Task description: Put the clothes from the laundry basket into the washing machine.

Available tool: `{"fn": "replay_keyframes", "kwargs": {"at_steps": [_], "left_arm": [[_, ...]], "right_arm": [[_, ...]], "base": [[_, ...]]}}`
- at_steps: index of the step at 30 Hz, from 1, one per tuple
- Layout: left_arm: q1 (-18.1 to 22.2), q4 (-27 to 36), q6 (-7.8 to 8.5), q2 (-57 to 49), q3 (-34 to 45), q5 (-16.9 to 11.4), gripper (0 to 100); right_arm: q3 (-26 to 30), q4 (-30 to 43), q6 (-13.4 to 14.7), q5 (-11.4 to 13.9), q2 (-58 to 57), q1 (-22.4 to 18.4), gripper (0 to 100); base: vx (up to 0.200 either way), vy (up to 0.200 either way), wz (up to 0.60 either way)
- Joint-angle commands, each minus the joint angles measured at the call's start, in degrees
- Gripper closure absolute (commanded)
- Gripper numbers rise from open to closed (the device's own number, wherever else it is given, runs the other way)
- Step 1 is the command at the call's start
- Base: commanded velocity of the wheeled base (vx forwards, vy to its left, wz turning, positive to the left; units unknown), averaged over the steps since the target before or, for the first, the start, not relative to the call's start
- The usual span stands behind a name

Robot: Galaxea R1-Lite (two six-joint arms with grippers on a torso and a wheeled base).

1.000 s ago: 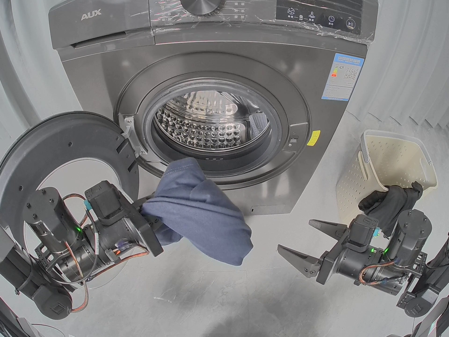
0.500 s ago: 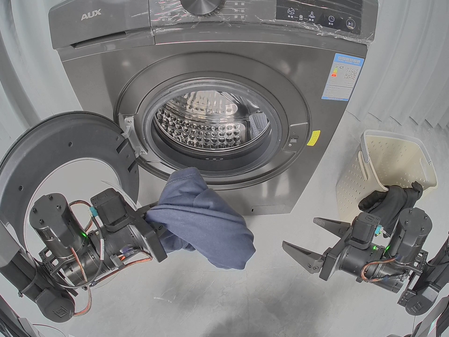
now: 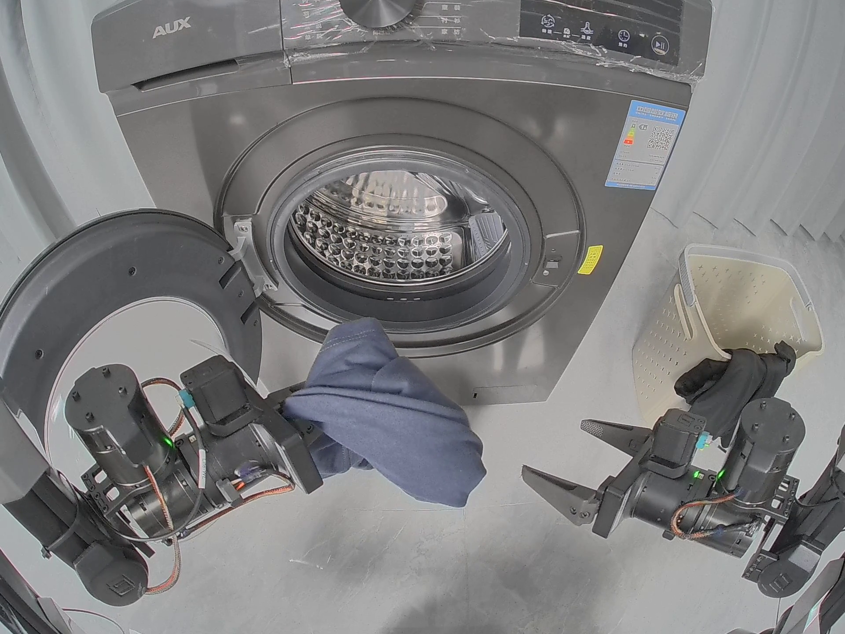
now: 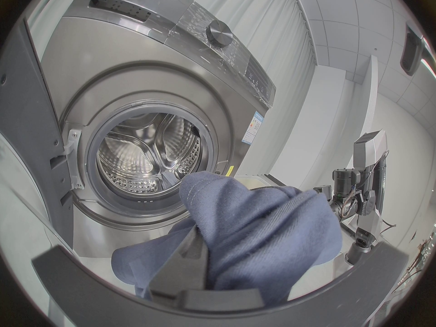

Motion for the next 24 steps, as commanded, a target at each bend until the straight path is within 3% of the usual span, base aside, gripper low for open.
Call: {"fn": "replay_keyframes", "kwargs": {"at_steps": [1,9,15,24], "left_arm": [[-0.02,-0.03,0.06,1.46,0.12,0.03,100],[-1.16,-0.03,0.23,3.39,0.38,-0.06,100],[-1.86,-0.03,0.67,3.04,0.47,-0.24,100],[-3.44,-0.12,0.67,3.13,0.99,-0.06,100]], "right_arm": [[0.02,-0.06,0.06,0.0,1.77,0.36,0],[0.2,-0.06,0.06,0.0,1.86,0.36,0],[0.11,-0.06,0.06,-0.09,1.86,0.88,0],[0.29,-0.06,0.06,0.09,1.24,0.53,0]], "base": [[0.0,0.0,0.0],[0.0,0.0,0.0],[0.2,0.0,0.0],[0.0,0.0,0.0]]}}
